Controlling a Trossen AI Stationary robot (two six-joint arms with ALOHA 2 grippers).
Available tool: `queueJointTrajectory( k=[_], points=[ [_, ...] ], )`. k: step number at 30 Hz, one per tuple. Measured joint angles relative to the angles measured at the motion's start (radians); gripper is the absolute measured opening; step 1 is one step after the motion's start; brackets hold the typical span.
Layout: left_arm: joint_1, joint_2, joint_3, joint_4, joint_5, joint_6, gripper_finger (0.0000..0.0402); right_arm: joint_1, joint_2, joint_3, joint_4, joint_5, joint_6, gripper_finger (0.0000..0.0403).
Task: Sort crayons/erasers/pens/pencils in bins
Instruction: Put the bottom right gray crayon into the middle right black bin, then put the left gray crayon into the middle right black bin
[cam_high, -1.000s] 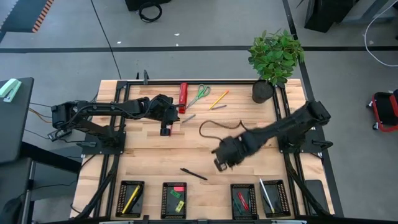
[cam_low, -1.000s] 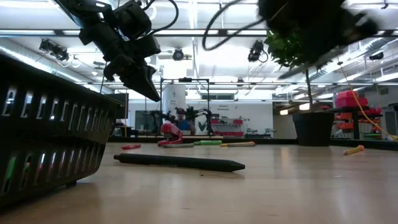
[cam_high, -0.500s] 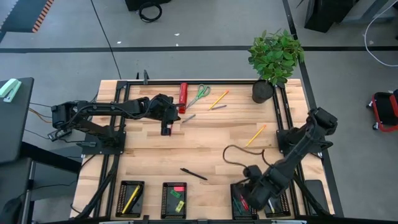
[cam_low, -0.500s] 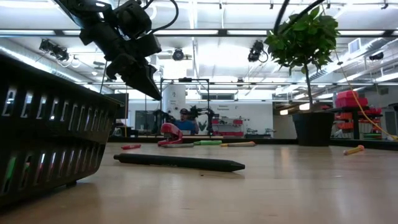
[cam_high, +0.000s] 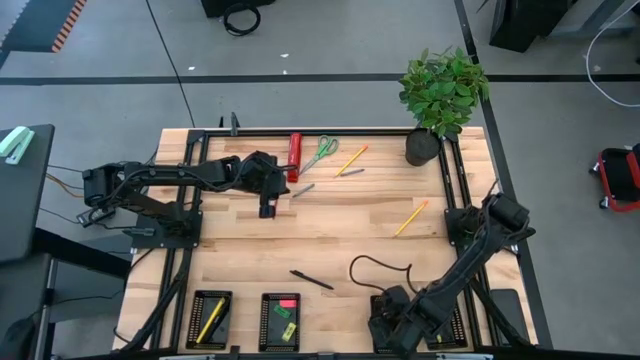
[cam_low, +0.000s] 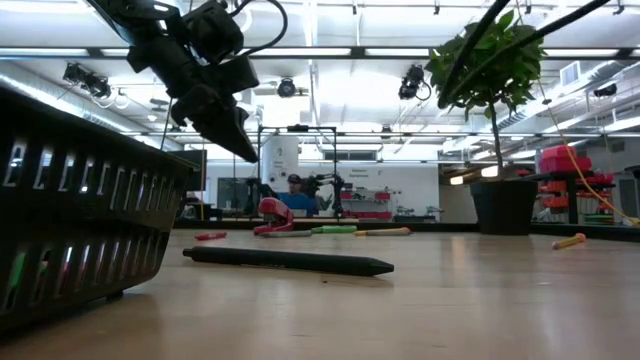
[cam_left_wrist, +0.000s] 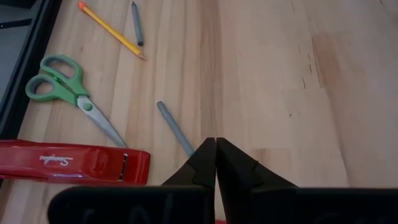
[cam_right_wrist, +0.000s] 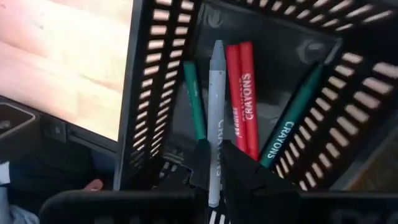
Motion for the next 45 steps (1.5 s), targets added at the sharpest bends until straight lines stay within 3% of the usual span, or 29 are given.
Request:
queueJointTrajectory(
  k=[7,18,27,32,40,45],
  points=[
    [-0.002,0.0,0.0,-0.025,0.001,-0.02,0.0025,0.006,0.001,0.0,-0.008,0.028,-0.006,0.0054],
    [-0.001,0.0,0.0,-0.026,0.001,-0.007,0.0019,-0.006,-0.005,0.0,-0.011,0.031,-0.017,0.0117],
    [-0.001,0.0,0.0,-0.026,0.001,-0.015,0.0022,-0.027,-0.111,0.0,-0.002,0.071,-0.027,0.0125],
    [-0.001,0.0,0.0,-0.026,0.001,-0.015,0.0017,-0.038,-0.173,0.0,-0.007,0.224,-0.101,0.0125],
    [-0.001,0.0,0.0,-0.024,0.001,-0.013,0.003,-0.168,-0.198,0.001,-0.091,0.633,-0.489,0.0125],
    [-0.001,0.0,0.0,0.006,0.001,-0.013,0.003,-0.359,-0.198,0.001,-0.231,0.663,-0.684,0.0125]
  ],
)
